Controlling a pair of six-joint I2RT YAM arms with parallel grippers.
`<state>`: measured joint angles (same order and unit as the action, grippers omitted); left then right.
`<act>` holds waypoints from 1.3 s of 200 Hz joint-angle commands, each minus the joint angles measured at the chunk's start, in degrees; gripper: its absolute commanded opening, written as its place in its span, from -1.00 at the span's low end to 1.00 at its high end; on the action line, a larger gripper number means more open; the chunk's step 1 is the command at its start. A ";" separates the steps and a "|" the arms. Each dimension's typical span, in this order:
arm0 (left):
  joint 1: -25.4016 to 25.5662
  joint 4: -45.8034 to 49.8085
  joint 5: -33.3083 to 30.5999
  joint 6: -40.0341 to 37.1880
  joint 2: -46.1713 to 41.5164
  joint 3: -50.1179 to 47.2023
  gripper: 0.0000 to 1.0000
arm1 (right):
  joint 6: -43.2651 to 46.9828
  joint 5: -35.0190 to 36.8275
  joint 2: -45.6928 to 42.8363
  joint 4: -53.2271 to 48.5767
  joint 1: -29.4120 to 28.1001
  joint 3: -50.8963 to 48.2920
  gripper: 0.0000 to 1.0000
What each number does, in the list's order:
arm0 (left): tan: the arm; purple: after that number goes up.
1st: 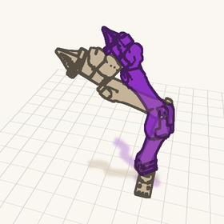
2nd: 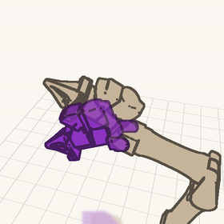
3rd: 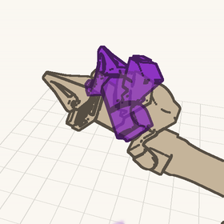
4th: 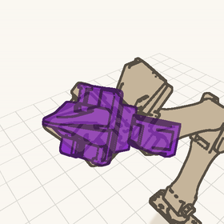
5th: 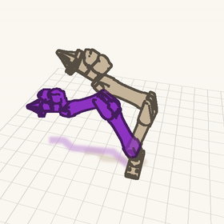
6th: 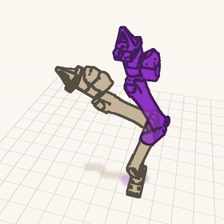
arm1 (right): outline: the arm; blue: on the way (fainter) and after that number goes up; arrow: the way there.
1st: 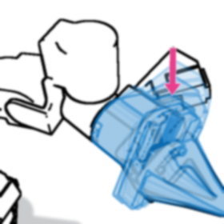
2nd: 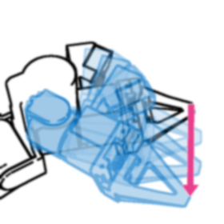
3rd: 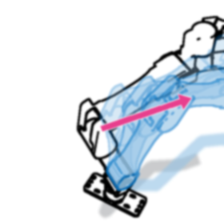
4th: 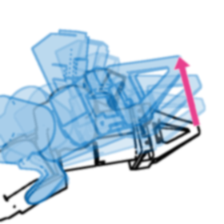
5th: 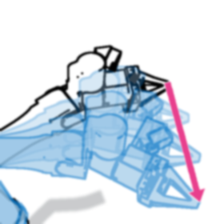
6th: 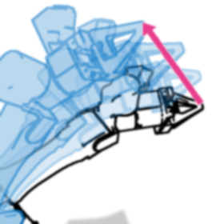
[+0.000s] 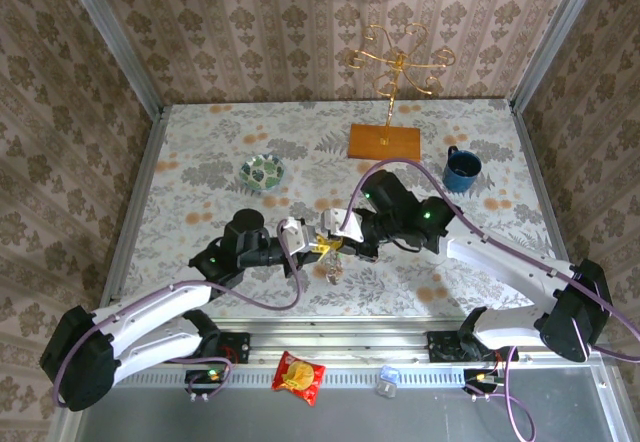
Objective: Put the keys on the keyring
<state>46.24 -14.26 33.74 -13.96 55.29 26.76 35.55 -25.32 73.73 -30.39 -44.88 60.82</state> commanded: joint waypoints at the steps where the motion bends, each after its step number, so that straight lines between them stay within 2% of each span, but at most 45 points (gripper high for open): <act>1: 0.06 0.31 0.19 -0.90 0.09 1.99 -1.00 | -3.27 -4.69 -2.33 4.46 0.12 -1.55 -0.75; 14: 0.04 -0.48 0.30 -0.73 -0.15 1.50 -1.00 | -5.95 -5.60 -4.31 8.20 1.41 -4.52 -0.54; 21: 0.01 -1.26 0.44 -0.51 -0.31 1.00 -1.00 | -7.34 -5.83 -5.25 9.86 2.19 -5.95 -0.50; 55: -0.01 -5.51 1.24 0.16 -0.79 -0.98 -1.00 | -12.08 -6.14 -7.76 15.33 4.11 -12.01 -0.47; 91: 0.07 -6.53 1.84 -0.28 -0.71 -1.63 -1.00 | -14.36 -6.51 -7.74 17.42 4.17 -13.18 -0.49; 164: 0.08 -6.72 2.52 -0.14 -0.62 -1.63 -1.00 | -13.92 -6.38 -7.56 16.62 4.54 -13.11 -0.85; 180: 0.08 -7.58 2.69 -0.11 -0.62 -1.54 -1.00 | -13.88 -4.58 -6.73 15.32 4.70 -12.30 -1.00; 200: 0.06 -9.18 5.29 -0.11 -0.32 -1.04 -1.00 | -13.58 -5.33 -4.54 13.24 4.84 -10.63 -1.00; 235: 0.00 -8.57 6.08 -1.07 0.70 -0.87 -1.00 | -14.22 -9.69 -1.51 11.11 5.13 -8.13 -1.00; 260: 0.06 -9.41 5.69 -0.57 0.37 -2.04 -1.00 | -15.28 -10.34 -3.70 14.27 5.82 -9.54 -0.64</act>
<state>46.00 -19.18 35.81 -14.02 55.88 25.82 21.52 -33.17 71.31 -18.06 -39.48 50.72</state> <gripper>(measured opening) 0.056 0.127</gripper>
